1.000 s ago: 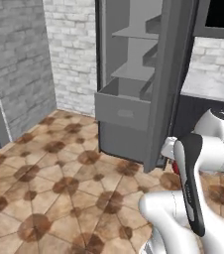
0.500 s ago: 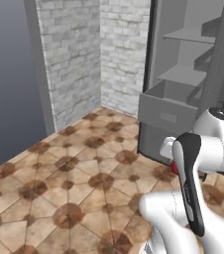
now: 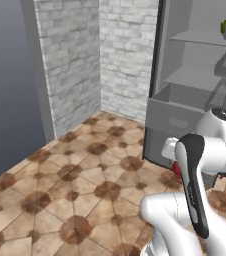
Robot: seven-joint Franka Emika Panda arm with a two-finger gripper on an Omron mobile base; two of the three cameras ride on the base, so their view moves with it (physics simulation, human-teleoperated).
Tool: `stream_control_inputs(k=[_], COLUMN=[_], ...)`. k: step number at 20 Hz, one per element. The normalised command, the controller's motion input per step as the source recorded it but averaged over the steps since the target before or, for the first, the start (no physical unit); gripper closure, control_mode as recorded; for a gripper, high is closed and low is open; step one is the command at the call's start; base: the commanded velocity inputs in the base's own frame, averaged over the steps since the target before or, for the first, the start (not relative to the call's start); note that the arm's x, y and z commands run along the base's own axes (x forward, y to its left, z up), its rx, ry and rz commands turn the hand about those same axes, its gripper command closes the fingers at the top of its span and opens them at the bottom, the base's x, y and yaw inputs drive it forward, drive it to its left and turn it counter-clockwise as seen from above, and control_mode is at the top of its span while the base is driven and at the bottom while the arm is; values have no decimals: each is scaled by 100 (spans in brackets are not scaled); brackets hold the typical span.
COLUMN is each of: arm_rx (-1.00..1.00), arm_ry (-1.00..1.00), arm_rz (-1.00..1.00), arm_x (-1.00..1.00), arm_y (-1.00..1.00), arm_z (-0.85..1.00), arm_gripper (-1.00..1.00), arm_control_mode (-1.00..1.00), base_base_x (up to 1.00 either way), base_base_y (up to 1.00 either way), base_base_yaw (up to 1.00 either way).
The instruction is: Place the onion and lime inside the fridge drawer. Close the drawer after placing the vegetables.
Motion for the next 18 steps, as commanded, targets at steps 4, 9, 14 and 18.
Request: stream_control_inputs(k=[4, 9, 14, 18], arm_rx=[0, 0, 0, 0], arm_ry=[0, 0, 0, 0], arm_rz=[0, 0, 0, 0], arm_x=[0, 0, 0, 0], arm_y=[0, 0, 0, 0], arm_z=[0, 0, 0, 0], arm_gripper=[100, 100, 100, 100], arm_control_mode=[100, 100, 100, 100], base_base_x=[100, 100, 89, 81], base_base_y=[24, 19, 25, 32], base_base_yaw=[-8, -20, -46, -55])
